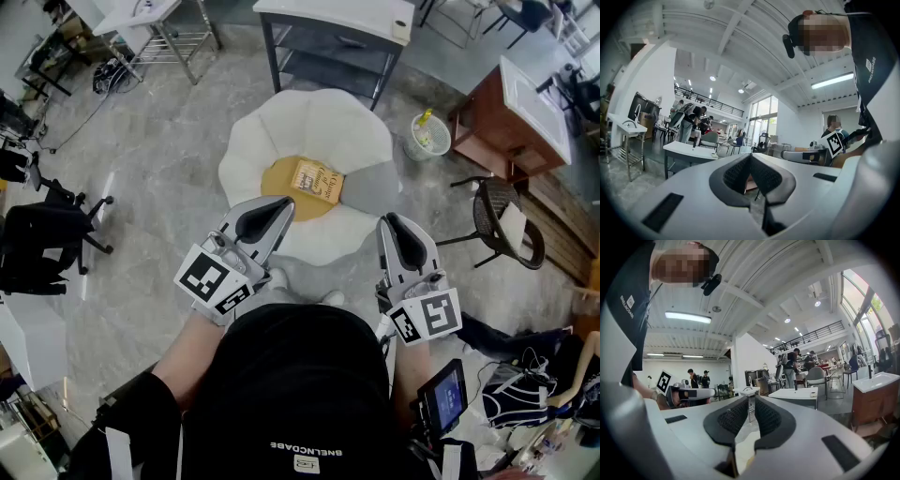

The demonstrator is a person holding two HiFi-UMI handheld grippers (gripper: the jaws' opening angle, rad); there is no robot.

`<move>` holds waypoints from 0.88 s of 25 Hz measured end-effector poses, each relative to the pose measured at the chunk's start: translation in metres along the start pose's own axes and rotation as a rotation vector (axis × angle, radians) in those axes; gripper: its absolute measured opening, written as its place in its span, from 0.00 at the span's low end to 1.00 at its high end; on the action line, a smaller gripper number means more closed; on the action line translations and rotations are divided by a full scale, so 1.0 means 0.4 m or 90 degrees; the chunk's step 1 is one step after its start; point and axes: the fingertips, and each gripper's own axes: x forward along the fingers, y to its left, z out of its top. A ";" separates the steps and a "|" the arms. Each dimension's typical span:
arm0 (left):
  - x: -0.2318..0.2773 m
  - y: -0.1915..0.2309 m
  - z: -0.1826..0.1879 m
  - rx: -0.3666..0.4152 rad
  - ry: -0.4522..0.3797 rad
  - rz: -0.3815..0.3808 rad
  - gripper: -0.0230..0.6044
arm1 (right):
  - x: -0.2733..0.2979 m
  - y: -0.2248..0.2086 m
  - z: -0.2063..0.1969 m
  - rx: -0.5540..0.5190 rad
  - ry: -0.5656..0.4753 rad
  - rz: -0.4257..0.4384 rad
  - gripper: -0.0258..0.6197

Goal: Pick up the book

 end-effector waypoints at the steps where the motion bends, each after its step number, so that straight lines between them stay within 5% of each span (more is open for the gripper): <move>1: 0.007 -0.005 0.000 0.005 0.000 -0.005 0.06 | -0.001 -0.003 0.000 -0.002 0.000 -0.001 0.13; 11: 0.052 -0.059 -0.011 0.027 0.017 -0.023 0.06 | -0.041 -0.039 -0.001 -0.005 -0.002 -0.008 0.13; 22: 0.084 -0.213 -0.063 0.042 0.037 0.021 0.06 | -0.209 -0.135 -0.033 0.040 -0.015 -0.004 0.13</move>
